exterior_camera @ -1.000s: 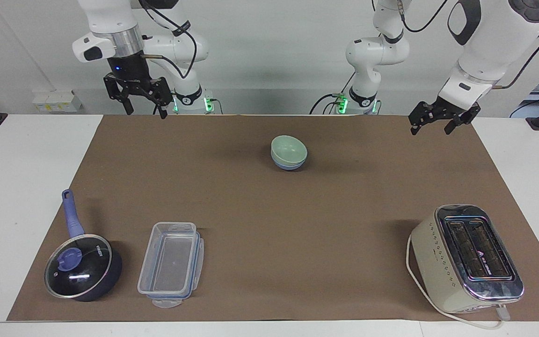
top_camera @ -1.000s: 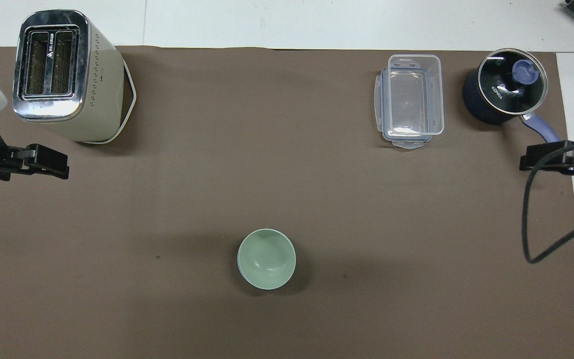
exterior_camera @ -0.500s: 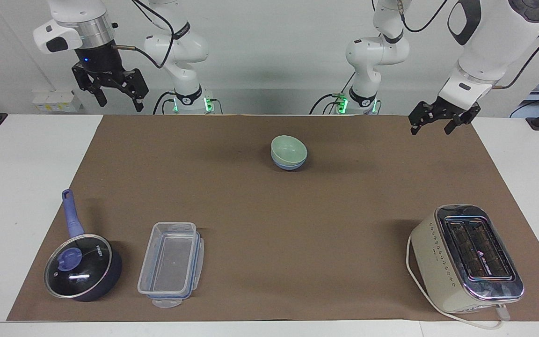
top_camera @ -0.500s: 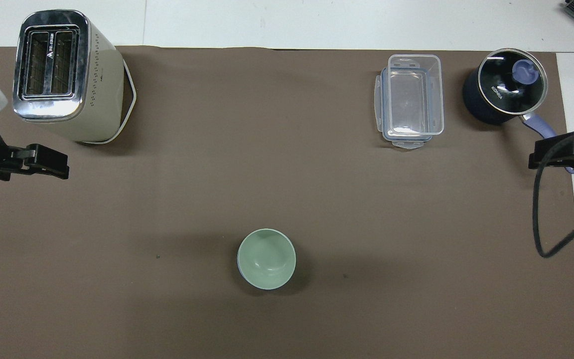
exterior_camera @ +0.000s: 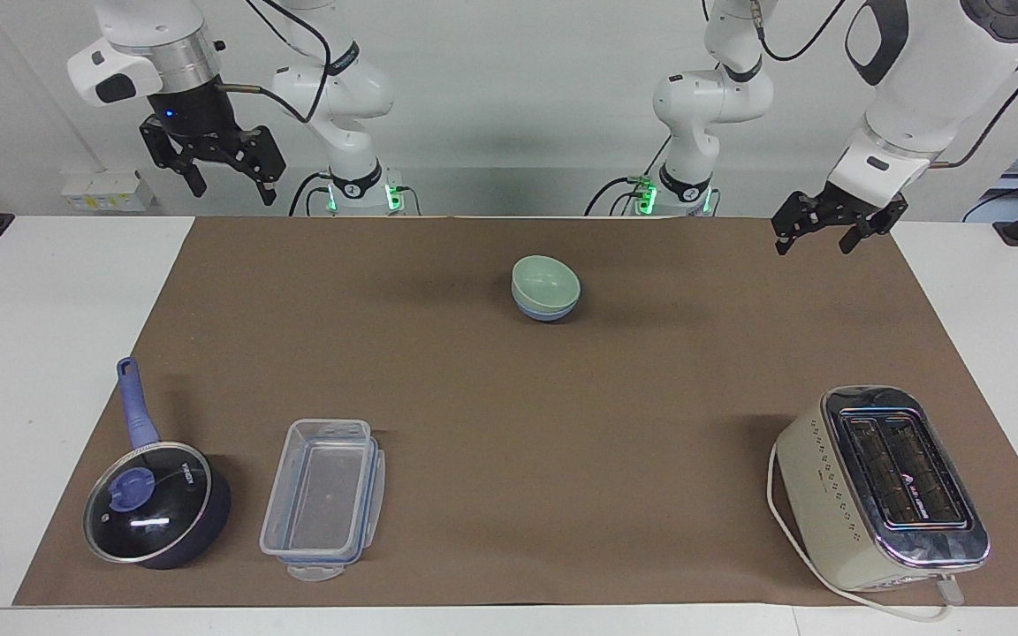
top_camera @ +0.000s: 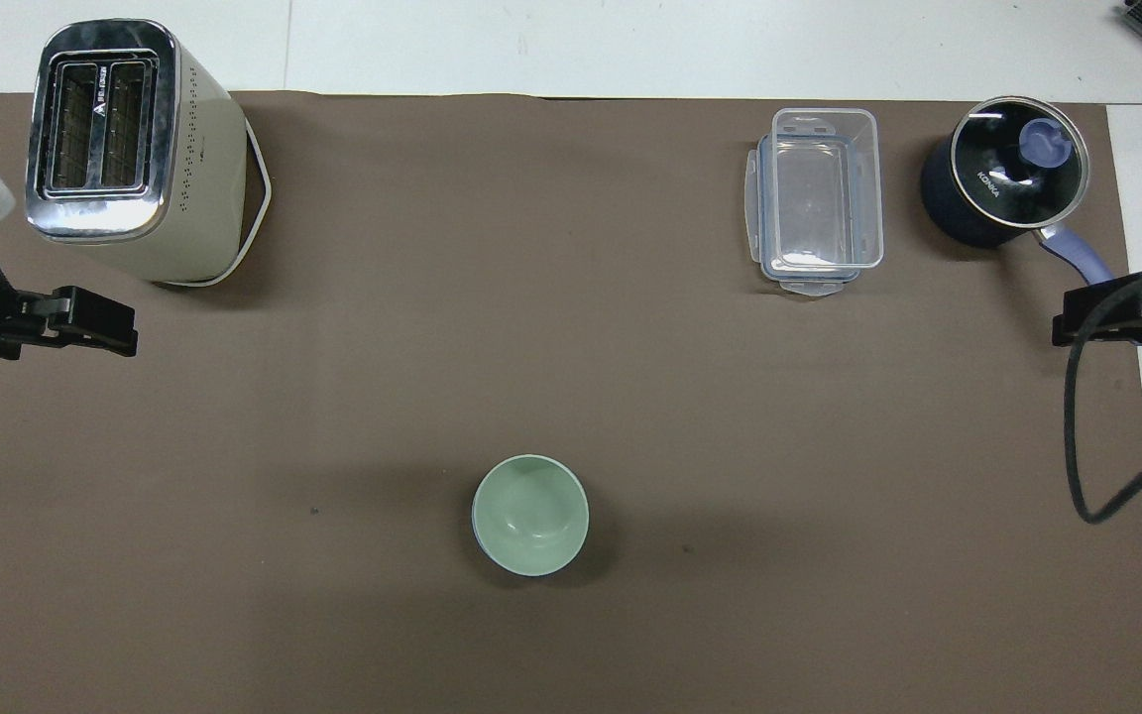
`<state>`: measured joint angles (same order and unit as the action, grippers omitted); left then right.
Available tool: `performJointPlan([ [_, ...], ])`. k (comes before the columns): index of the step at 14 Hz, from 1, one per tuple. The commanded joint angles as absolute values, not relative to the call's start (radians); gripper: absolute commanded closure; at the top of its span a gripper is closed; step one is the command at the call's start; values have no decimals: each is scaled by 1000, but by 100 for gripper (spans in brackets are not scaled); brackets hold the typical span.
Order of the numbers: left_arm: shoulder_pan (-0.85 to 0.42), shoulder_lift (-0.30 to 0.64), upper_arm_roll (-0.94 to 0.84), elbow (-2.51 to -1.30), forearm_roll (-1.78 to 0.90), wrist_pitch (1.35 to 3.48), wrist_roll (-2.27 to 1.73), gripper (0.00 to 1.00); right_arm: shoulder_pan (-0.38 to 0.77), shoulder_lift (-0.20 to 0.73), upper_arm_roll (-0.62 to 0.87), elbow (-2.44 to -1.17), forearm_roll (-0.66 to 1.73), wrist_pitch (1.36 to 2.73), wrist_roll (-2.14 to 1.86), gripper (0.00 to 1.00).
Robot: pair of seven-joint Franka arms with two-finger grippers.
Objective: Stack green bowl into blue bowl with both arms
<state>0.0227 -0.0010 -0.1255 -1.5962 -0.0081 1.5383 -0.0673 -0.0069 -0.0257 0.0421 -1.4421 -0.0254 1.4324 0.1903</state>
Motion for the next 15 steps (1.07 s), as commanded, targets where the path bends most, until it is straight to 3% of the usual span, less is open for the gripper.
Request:
performJointPlan([
  [1,26,0,-130,-1588,12,1523,-72,0,-21,-20,45,-1425,1,1416,160,0],
  [15,26,0,-130,-1588,12,1523,-72,0,-17,-37,40,-1451,2,1414,155,0],
])
